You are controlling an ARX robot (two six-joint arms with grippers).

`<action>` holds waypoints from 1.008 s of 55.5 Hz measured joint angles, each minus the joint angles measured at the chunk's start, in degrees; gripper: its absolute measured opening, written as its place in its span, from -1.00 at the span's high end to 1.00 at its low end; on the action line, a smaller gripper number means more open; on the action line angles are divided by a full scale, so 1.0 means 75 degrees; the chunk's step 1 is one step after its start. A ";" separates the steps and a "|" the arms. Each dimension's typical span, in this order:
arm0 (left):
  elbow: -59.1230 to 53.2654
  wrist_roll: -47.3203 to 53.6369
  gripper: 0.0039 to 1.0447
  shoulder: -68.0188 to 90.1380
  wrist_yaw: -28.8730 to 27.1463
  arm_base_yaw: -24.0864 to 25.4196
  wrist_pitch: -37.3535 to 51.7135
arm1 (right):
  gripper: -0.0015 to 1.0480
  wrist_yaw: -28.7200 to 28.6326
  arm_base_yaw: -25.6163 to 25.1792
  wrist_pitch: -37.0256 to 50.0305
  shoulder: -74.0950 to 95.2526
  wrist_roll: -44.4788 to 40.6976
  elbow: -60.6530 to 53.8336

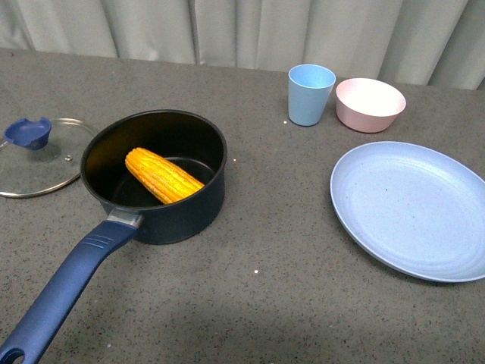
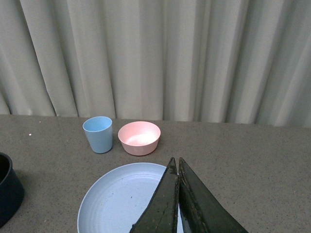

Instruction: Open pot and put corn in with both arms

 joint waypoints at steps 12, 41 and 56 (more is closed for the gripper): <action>0.0000 0.0000 -0.88 0.0000 0.0000 0.0000 -0.0003 | 0.98 -0.0017 0.0000 -0.1329 -0.1300 -0.0009 0.0006; 0.0000 0.0000 -0.88 -0.0003 0.0003 0.0000 -0.0006 | -0.46 -0.0017 0.0000 -0.1361 -0.1311 -0.0020 0.0006; 0.0000 0.0000 -0.88 -0.0003 0.0000 0.0000 -0.0006 | -0.82 -0.0017 0.0000 -0.1361 -0.1311 -0.0017 0.0006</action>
